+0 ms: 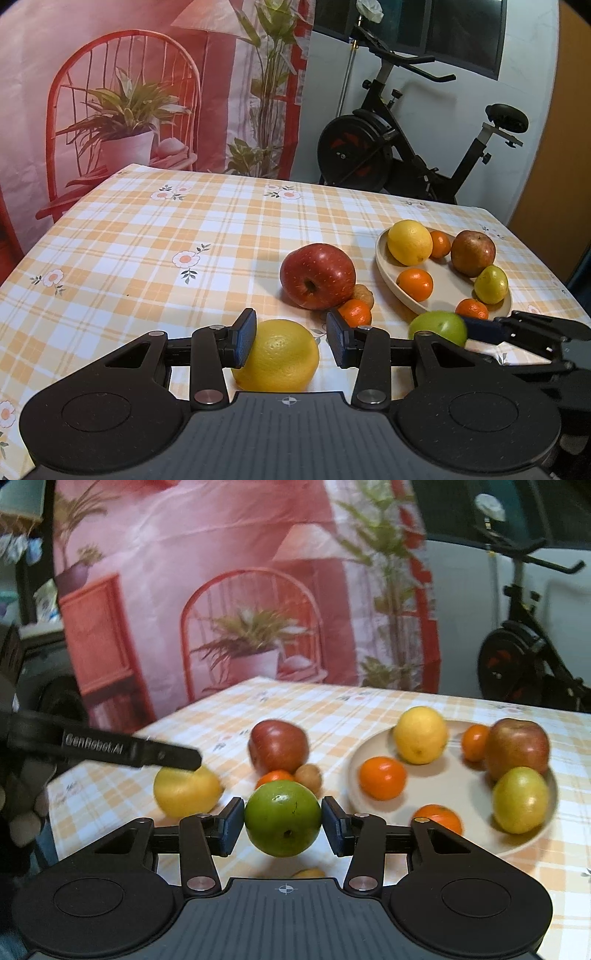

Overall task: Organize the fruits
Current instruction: 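Lift the green apple with the right gripper and carry it over the plate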

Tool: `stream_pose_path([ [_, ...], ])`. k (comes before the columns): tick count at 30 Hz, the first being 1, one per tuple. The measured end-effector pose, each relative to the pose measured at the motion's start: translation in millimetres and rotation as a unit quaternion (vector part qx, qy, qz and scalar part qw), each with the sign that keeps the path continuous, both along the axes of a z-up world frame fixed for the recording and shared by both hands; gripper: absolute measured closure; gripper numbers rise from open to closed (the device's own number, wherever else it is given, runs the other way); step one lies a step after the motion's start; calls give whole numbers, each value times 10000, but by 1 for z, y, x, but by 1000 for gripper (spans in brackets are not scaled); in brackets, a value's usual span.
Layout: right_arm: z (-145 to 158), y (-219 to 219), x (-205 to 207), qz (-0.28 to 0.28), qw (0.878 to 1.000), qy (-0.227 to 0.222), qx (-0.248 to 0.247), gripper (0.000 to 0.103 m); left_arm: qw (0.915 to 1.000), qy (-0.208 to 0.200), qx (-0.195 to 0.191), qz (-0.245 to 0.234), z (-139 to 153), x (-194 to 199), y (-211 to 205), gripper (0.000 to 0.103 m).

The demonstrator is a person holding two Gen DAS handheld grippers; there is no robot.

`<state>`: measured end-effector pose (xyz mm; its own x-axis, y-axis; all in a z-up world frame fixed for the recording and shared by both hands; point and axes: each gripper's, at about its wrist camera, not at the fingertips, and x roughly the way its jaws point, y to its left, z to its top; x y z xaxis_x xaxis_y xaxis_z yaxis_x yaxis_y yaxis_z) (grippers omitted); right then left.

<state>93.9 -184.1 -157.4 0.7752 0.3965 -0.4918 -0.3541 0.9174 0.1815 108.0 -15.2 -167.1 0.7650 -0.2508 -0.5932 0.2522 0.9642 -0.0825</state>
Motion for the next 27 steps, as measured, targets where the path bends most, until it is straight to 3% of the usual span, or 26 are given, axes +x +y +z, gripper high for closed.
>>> stream_pose_path([
  [10,5,-21,-4,-233,9993,-102,289,61,9997,-129,86,-202,4,-4,-9,59],
  [19,7,-29,-6,-418,9986,-176,257,61,9992,-184,151,-330,6,-5,-18,59],
  [27,7,-50,-9,-761,9962,-207,376,61,9972,-115,182,-720,6,-1,-34,59],
])
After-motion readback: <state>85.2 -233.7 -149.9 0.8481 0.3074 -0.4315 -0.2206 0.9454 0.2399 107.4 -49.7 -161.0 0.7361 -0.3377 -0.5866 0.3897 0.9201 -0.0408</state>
